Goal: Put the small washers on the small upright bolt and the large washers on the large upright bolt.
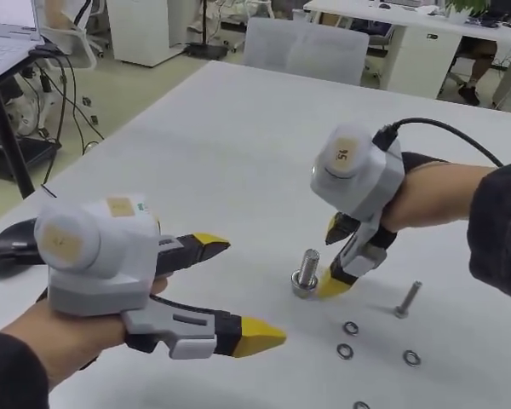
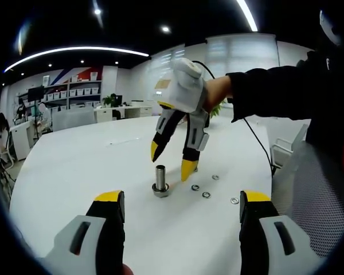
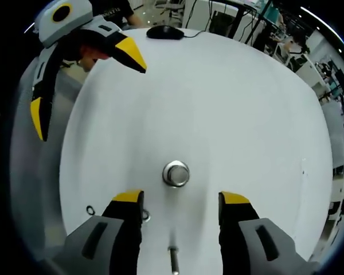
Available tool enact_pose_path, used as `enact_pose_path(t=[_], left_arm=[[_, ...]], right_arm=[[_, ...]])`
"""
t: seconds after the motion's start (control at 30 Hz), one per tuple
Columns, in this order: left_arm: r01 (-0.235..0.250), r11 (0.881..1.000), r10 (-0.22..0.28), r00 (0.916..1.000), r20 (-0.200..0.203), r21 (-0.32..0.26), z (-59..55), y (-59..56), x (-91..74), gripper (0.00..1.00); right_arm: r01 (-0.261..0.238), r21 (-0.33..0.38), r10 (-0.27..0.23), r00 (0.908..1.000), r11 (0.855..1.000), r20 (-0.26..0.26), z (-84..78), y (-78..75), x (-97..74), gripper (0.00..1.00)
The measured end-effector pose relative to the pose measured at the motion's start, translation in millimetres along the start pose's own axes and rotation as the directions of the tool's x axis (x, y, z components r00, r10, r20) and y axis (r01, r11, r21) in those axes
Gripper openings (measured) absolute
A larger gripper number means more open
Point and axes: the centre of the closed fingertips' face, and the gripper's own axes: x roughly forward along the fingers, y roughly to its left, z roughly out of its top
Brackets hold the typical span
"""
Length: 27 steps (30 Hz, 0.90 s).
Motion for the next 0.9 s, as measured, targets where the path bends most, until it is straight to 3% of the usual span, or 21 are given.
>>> enact_pose_path(t=[0.53, 0.9], left_arm=[[0.026, 1.000, -0.026, 0.9996, -0.016, 0.011, -0.5, -3.3, 3.2, 0.82], [0.057, 0.998, -0.056, 0.9982, -0.022, 0.031, 7.0, -6.3, 7.8, 0.82]], right_arm=[[0.055, 0.037, -0.056, 0.9980, 0.998, 0.030, -18.0, 3.8, -36.1, 0.53], [0.095, 0.067, -0.098, 0.9945, 0.993, 0.037, -30.4, 11.4, -61.7, 0.53]])
